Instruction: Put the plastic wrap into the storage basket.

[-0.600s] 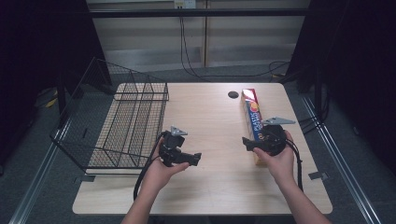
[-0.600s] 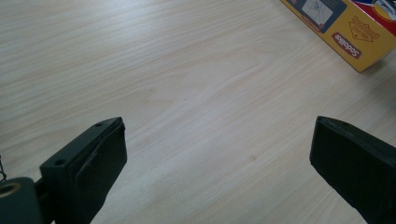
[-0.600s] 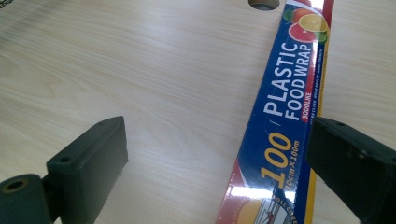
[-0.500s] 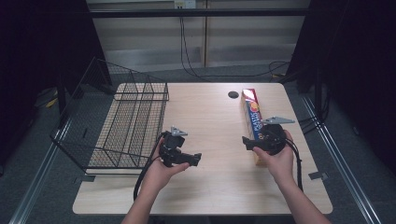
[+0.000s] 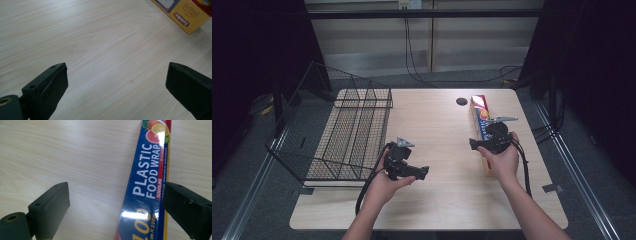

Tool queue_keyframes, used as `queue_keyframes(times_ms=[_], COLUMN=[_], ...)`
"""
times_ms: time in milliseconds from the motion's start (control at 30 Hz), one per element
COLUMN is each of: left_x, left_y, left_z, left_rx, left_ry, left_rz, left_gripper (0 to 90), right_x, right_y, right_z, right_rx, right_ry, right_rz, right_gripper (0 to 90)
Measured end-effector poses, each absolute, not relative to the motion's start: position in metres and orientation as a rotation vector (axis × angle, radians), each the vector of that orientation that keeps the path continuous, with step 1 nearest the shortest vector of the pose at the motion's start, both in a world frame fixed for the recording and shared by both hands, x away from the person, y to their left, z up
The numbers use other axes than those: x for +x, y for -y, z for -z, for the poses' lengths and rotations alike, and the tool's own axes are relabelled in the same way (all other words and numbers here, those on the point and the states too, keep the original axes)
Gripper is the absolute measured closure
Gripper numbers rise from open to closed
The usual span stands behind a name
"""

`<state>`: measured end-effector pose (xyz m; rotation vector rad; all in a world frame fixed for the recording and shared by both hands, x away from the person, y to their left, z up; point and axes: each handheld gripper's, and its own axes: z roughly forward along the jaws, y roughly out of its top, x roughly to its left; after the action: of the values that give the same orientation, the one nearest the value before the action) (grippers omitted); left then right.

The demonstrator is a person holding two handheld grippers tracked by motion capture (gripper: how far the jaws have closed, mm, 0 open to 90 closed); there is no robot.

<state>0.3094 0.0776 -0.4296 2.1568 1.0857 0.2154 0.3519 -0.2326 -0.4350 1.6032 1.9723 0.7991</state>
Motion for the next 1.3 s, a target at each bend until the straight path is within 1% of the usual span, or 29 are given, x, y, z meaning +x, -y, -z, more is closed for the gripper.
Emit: queue_keyframes(times_ms=[300,800,867,967,1033,1067,1100,1167,1300], left_x=[0.308,0.307,0.307,0.307,0.307,0.307,0.307,0.307,0.307], left_y=[-0.076,-0.073,-0.074,-0.073,-0.074,-0.074,-0.074,-0.074,-0.073], left_z=[0.431,0.435,0.436,0.436,0.436,0.436,0.436,0.436,0.437], left_rx=[2.176,2.181,2.190,2.190,2.191,2.193,2.193,2.191,2.193], left_ry=[-1.072,-1.067,-1.065,-1.069,-1.068,-1.067,-1.067,-1.070,-1.073], left_rz=[-0.207,-0.200,-0.203,-0.207,-0.203,-0.203,-0.203,-0.205,-0.205], left_gripper=[4.3,4.6,4.6,4.6,4.6,4.6,4.6,4.6,4.6], right_x=[0.375,0.395,0.396,0.397,0.398,0.400,0.400,0.401,0.401], right_y=[0.239,0.248,0.248,0.247,0.248,0.250,0.250,0.249,0.249], right_z=[0.441,0.456,0.458,0.459,0.461,0.463,0.463,0.464,0.465], right_rx=[1.709,1.829,1.844,1.854,1.872,1.897,1.897,1.895,1.901], right_ry=[-1.963,-1.940,-1.946,-1.941,-1.928,-1.932,-1.932,-1.933,-1.919], right_rz=[-0.711,-0.614,-0.604,-0.583,-0.565,-0.561,-0.561,-0.564,-0.545], right_gripper=[10.0,14.0,18.0,18.7,21.8,25.2,25.2,30.1,34.8])
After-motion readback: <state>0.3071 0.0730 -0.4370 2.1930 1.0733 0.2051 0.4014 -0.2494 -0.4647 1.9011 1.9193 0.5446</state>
